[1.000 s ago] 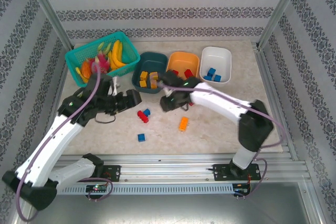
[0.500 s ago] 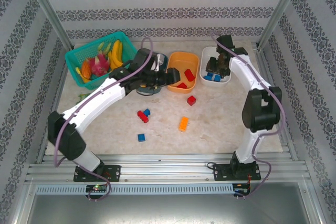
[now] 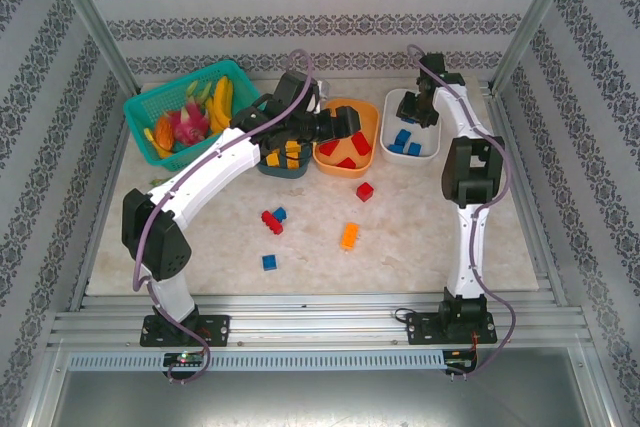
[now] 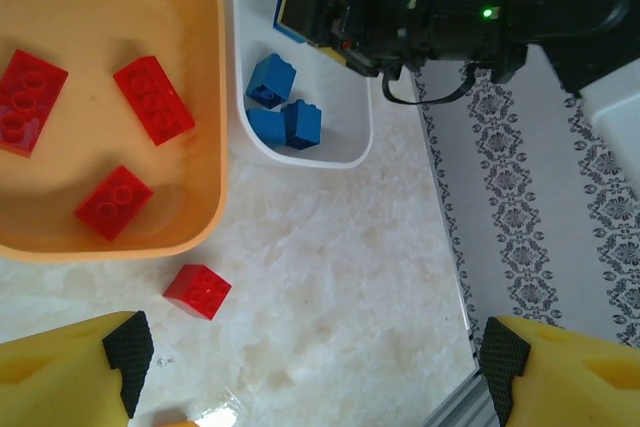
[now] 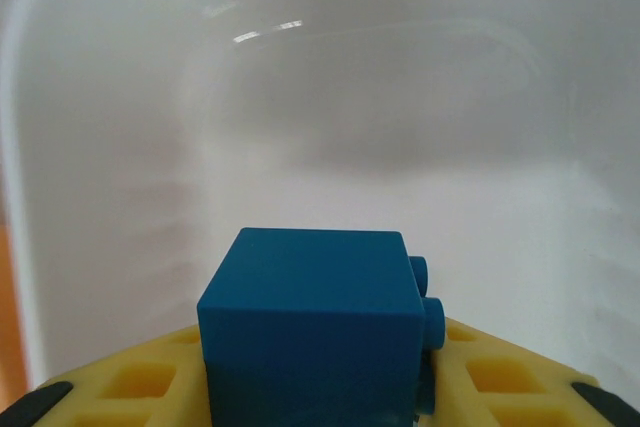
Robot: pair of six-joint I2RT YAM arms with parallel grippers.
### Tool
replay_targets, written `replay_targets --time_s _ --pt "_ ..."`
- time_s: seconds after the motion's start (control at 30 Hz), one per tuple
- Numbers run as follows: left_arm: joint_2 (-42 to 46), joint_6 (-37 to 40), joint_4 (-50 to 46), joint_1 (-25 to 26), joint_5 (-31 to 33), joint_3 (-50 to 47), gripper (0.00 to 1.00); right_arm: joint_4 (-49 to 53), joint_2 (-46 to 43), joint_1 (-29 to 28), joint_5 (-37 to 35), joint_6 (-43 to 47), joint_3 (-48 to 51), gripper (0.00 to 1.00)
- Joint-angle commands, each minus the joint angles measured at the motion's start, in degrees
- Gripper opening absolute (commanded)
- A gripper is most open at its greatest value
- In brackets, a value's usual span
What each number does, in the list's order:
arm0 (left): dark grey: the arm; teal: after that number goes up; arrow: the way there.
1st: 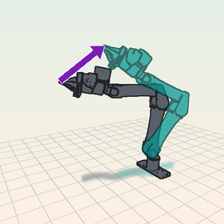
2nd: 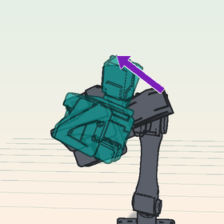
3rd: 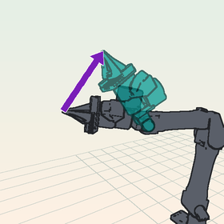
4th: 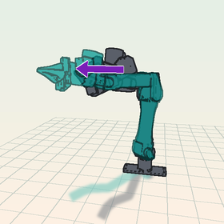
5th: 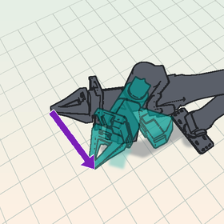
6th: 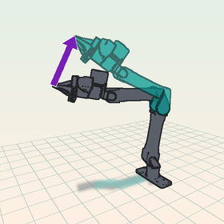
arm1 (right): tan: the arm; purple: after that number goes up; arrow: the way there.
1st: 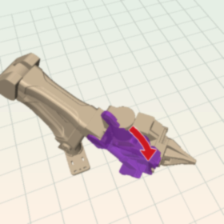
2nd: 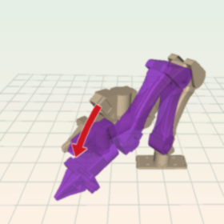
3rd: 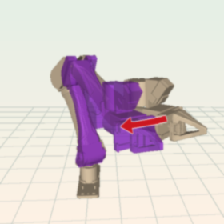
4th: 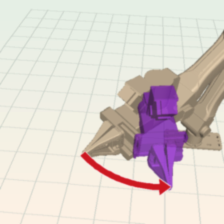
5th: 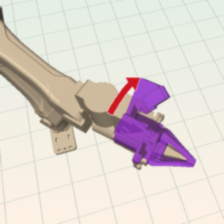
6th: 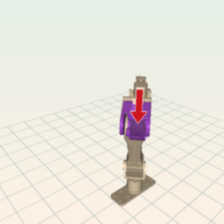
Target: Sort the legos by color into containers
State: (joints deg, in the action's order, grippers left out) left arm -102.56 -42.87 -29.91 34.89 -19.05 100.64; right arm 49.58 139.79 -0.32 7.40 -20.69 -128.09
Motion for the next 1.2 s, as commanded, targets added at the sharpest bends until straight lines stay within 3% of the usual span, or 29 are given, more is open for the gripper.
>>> replay_targets --time_s 0.0,0.3,0.53,0.63,0.83,1.03,1.17 --pt "-0.76 0.85 -0.52 0.53 1.65 1.83 0.88 4.51 3.18 0.14 3.99 1.31 -3.86 0.40" --pt "0.12 1.33 -4.74 0.45 4.16 1.14 0.88 6.31 2.34 -0.45 3.39 1.43 -6.49 0.63" --pt "3.88 1.58 -10.60 0.44 8.08 -1.16 0.88 6.28 -6.38 -2.59 -0.37 1.51 -8.34 0.68" --pt "7.07 0.99 -11.56 0.36 9.22 -4.64 0.88 3.62 -13.67 -4.39 -1.77 1.21 -4.40 0.68" --pt "14.97 -3.38 -15.93 -0.17 13.93 -14.28 0.86 -10.62 -35.21 -10.76 -0.76 0.77 19.77 0.68" --pt "21.44 -9.99 -18.22 -0.88 14.23 -27.14 0.83 -19.58 -56.26 -21.75 2.57 -1.25 48.04 0.75" --pt "20.96 -14.99 -16.36 -0.75 11.19 -34.86 0.80 -24.93 -67.73 -28.92 10.88 -5.37 65.79 0.81"
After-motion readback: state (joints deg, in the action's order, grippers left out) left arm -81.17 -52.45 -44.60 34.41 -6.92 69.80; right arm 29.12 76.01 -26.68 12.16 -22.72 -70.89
